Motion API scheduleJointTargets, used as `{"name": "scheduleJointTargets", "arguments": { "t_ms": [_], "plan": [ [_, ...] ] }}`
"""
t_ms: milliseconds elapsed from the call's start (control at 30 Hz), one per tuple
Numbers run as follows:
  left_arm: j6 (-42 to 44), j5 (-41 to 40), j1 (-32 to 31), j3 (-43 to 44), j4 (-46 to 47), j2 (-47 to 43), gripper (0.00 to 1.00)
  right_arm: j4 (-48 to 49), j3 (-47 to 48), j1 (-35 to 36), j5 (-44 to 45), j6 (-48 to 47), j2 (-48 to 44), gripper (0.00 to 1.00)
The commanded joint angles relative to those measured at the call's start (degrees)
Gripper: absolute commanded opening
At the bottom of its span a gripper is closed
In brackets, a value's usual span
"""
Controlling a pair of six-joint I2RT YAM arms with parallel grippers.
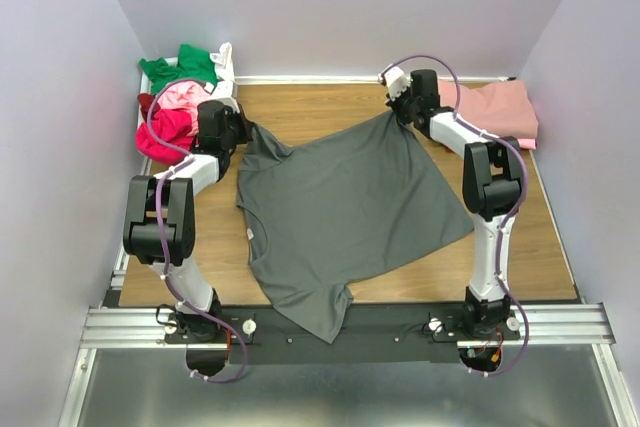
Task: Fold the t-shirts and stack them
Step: Flatten the tshirt out, then fold the tshirt
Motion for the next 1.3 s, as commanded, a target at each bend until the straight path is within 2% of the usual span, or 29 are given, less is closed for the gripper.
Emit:
{"name": "scheduleJointTargets", "arguments": {
  "t_ms": [0,200,500,800,1267],
  "plan": [
    [1.88,-1.08,0.48,0.56,-1.59,-1.68,0.0,0.38,2.57,-0.23,3.71,-2.18,3.63,0.01],
    [2.67,-0.38,0.48,1.0,-1.85,-2.29,0.0,0.29,3.45,-1.2,5.82,-1.3,4.6,0.01],
    [2.06,5.86,-0.66,-2.15,-3.25,-9.4,0.0,0.38,-2.69,-1.38,-3.23,0.71,-2.07,0.01],
    [-2.16,4.2,-1.37,-9.01,-9.4,-20.48,0.0,0.38,-6.83,-1.64,-4.73,1.25,-6.91,0.01],
    [-6.64,3.23,-5.76,-11.48,-13.71,-24.34,0.0,0.38,-16.23,-4.27,-9.82,-1.12,-14.46,0.01]
  ]
}}
